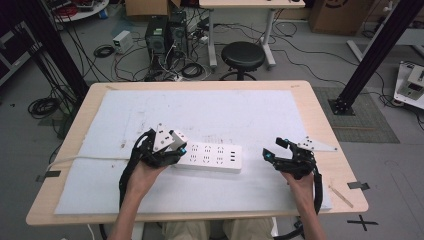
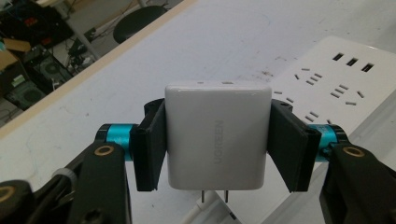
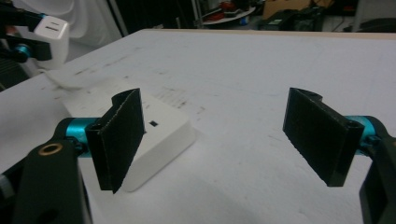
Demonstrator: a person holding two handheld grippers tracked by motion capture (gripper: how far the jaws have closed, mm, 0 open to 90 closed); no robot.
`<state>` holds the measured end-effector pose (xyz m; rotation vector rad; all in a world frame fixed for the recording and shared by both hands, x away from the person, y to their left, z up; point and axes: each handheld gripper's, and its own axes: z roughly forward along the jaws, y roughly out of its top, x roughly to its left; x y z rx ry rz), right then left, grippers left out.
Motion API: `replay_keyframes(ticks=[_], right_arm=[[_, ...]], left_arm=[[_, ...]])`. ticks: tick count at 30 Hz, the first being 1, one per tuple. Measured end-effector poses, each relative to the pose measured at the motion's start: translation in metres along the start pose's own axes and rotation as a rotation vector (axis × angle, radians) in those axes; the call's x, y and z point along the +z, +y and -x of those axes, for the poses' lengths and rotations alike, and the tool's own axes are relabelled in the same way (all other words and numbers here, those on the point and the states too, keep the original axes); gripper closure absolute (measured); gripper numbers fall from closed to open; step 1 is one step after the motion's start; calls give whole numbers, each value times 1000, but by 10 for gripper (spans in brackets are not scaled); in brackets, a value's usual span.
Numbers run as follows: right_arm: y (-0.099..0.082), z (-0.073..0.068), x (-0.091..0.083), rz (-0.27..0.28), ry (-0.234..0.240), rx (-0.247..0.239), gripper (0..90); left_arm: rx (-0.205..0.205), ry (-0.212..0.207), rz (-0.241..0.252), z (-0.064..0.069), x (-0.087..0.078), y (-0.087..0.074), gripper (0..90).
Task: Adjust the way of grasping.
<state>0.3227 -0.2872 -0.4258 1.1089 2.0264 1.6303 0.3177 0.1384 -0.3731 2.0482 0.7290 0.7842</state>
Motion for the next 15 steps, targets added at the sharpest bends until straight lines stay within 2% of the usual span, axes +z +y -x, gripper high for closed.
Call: replay_keyframes(ticks=[1, 2, 3, 8, 9, 10, 12, 14, 15], right_arm=[[2, -1, 1, -4, 14, 3, 211], [2, -1, 1, -4, 14, 3, 211], [8, -5, 4, -14, 65, 19, 211], [14, -11, 8, 13, 131, 52, 211], [14, -11, 8, 13, 131, 52, 211], [16, -12, 8, 16, 136, 56, 211], [20, -16, 10, 23, 165, 57, 211], [20, -16, 10, 23, 165, 57, 211], [26, -21, 13, 23, 200, 52, 211]], left_arm=[[0, 0, 0, 0, 0, 0, 423], [25, 14, 22, 5, -1, 1, 423], [34, 19, 24, 7, -1, 1, 424], [112, 51, 42, 17, -2, 1, 423], [112, 51, 42, 17, -2, 1, 423], [129, 57, 50, 20, -1, 1, 423], [135, 62, 63, 22, -1, 0, 424], [146, 68, 73, 25, -1, 0, 423], [163, 69, 90, 28, -2, 1, 423]])
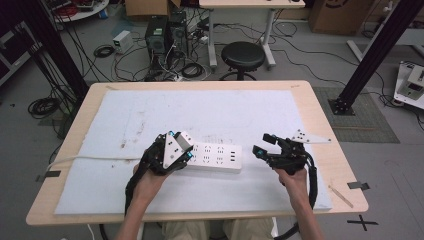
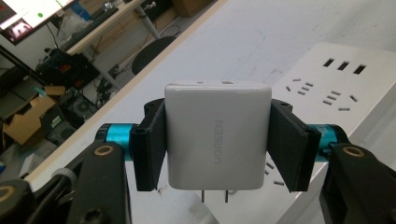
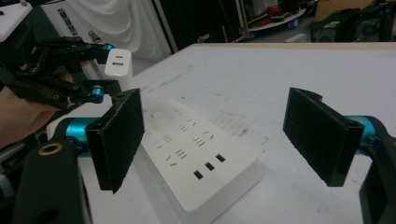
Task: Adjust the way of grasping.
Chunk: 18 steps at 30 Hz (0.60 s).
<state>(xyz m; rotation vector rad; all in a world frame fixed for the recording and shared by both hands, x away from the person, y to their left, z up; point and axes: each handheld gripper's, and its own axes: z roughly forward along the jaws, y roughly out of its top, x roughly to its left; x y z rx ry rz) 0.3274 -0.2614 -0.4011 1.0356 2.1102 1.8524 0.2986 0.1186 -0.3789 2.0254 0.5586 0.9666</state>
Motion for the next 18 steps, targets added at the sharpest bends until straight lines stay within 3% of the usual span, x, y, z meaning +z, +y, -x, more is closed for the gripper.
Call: replay_keyframes(ticks=[3, 4, 7, 8, 12, 18], right_arm=[[1, -1, 1, -2, 5, 2, 211], [3, -3, 3, -6, 20, 3, 211], [3, -3, 4, -6, 25, 2, 211], [4, -6, 7, -12, 43, 5, 211], [4, -7, 8, -14, 49, 5, 211], [9, -13, 15, -42, 69, 2, 211]], left_arm=[[8, 3, 10, 2, 0, 1, 423], [58, 14, 36, 8, 0, 4, 424], [70, 17, 41, 10, 0, 5, 424], [91, 14, 44, 14, 1, 6, 423], [103, 11, 49, 17, 2, 7, 423], [148, 42, 81, 23, 0, 9, 424]])
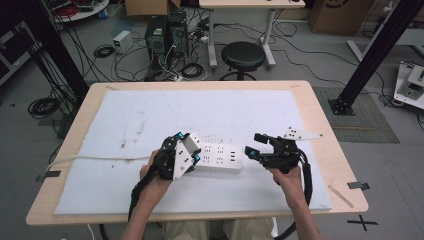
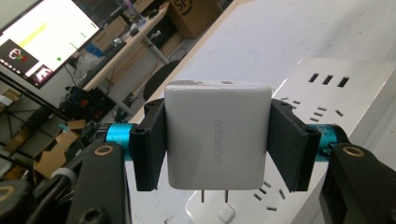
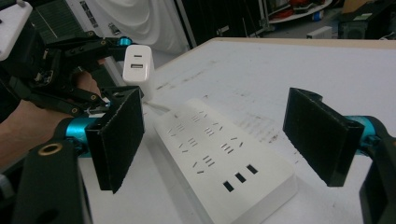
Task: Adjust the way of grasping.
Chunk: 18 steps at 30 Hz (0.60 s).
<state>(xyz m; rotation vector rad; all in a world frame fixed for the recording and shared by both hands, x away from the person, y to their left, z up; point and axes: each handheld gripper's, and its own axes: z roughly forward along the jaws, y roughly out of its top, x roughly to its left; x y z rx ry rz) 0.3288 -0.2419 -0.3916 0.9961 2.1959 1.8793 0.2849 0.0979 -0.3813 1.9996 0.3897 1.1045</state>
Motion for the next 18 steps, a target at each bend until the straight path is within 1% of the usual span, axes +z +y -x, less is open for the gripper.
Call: replay_keyframes(ticks=[1, 3, 4, 5, 6, 7, 9, 10, 11, 12, 13, 16, 17, 18], right_arm=[[0, 0, 1, -2, 3, -1, 211], [1, 0, 3, -7, 7, 3, 211], [1, 0, 4, -8, 12, -3, 211], [1, 0, 4, -8, 12, -3, 211], [1, -1, 6, -20, 16, 2, 211], [2, -4, 10, -24, 24, -5, 211], [2, -6, 12, -28, 23, -4, 211], [2, -6, 14, -25, 28, -13, 211], [3, -8, 15, -34, 27, -9, 211], [3, -8, 15, -34, 27, -9, 211], [4, -9, 18, -41, 30, -21, 211], [4, -11, 19, -45, 30, -25, 211], [4, -12, 20, -44, 32, -31, 211], [5, -16, 25, -54, 31, -43, 211]], left_arm=[[16, 7, 8, 1, -1, 0, 424], [22, 12, 15, 2, -1, 0, 423], [39, 23, 26, 3, -2, 0, 423], [39, 23, 26, 3, -2, 0, 424], [39, 23, 26, 3, -2, 0, 424], [86, 52, 44, 9, -5, 2, 424], [118, 72, 49, 12, -6, 4, 424], [134, 80, 49, 15, -6, 5, 424], [149, 88, 44, 17, -5, 6, 424], [149, 88, 44, 17, -5, 6, 424], [168, 98, 37, 21, -4, 8, 424], [176, 101, 36, 22, -3, 9, 424], [195, 108, 33, 27, -1, 11, 424], [197, 107, 36, 29, 0, 11, 424]])
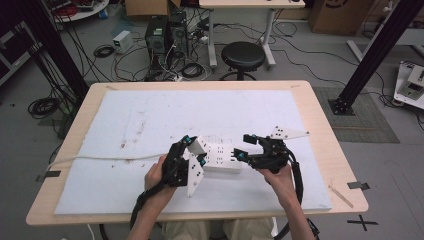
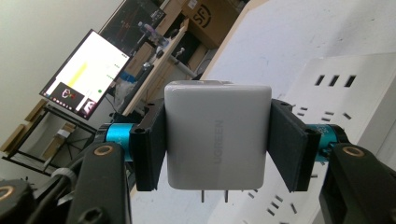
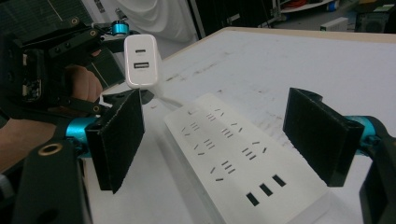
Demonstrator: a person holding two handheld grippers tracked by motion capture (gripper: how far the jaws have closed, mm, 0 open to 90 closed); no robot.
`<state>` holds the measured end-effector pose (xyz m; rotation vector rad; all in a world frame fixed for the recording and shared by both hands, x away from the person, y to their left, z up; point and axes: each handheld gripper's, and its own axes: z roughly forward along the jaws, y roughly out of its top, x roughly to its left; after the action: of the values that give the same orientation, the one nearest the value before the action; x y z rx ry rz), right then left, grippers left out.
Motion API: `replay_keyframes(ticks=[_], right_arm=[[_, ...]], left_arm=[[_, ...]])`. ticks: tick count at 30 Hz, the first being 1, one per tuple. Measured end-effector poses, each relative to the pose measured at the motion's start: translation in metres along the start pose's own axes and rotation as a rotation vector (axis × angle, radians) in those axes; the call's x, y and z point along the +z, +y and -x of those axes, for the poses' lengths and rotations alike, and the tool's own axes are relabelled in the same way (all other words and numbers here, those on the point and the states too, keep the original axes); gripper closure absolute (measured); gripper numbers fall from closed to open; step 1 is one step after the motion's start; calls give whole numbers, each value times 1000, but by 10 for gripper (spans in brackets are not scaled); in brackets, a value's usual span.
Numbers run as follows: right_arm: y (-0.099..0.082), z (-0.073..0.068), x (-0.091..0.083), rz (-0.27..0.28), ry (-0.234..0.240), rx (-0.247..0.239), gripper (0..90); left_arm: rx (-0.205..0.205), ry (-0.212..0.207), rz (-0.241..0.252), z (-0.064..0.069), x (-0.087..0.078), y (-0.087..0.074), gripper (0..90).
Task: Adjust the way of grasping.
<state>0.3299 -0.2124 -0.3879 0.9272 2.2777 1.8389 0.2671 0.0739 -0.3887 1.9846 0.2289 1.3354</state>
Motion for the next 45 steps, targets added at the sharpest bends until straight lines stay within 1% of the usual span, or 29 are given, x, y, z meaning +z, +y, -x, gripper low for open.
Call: replay_keyframes(ticks=[2, 3, 4, 7, 8, 11, 12, 16, 17, 20, 25, 26, 27, 29, 30, 35, 36, 38, 39, 43, 45], right_arm=[[0, -1, 1, -3, 2, -1, 211], [0, -1, 1, -3, 2, -1, 211], [0, -2, 3, -8, 6, 0, 211], [0, -5, 7, -18, 10, -5, 211], [2, -9, 11, -28, 16, -17, 211], [2, -11, 12, -33, 16, -19, 211], [5, -15, 17, -43, 23, -32, 211], [7, -19, 22, -61, 17, -51, 211], [7, -21, 28, -78, 9, -61, 211], [8, -24, 32, -95, 10, -69, 211], [8, -27, 36, -105, 14, -75, 211], [8, -28, 39, -105, 13, -79, 211], [9, -30, 43, -112, 12, -91, 211], [10, -31, 44, -119, 6, -84, 211], [10, -31, 46, -117, 0, -91, 211], [11, -33, 49, -122, -13, -87, 214], [11, -33, 50, -124, -18, -90, 214], [11, -33, 51, -131, -14, -88, 214], [11, -33, 51, -133, -17, -83, 215], [11, -33, 54, -131, -16, -87, 215], [11, -34, 55, -135, -18, -82, 215]], left_arm=[[15, -5, 0, 3, 2, 2, 424], [15, -5, 0, 3, 2, 2, 424], [26, -6, -4, 6, 3, 3, 424], [24, -11, -8, 9, 4, 5, 425], [23, -21, -6, 12, 6, 8, 425], [20, -20, -5, 13, 7, 9, 425], [27, -18, -6, 15, 9, 11, 425], [28, -30, -6, 17, 10, 13, 426], [29, -32, -6, 18, 11, 14, 426], [24, -33, -7, 20, 12, 15, 426], [19, -32, -6, 21, 13, 15, 426], [16, -32, -6, 21, 13, 15, 426], [21, -31, -6, 22, 13, 16, 426], [21, -31, -6, 22, 13, 16, 426], [24, -27, -3, 22, 14, 17, 426], [20, -22, -2, 23, 14, 18, 425], [29, -23, -4, 23, 14, 19, 426], [20, -22, 1, 24, 14, 19, 425], [25, -22, 3, 24, 15, 20, 425], [24, -28, 5, 26, 15, 22, 425], [26, -27, 7, 27, 15, 23, 425]])
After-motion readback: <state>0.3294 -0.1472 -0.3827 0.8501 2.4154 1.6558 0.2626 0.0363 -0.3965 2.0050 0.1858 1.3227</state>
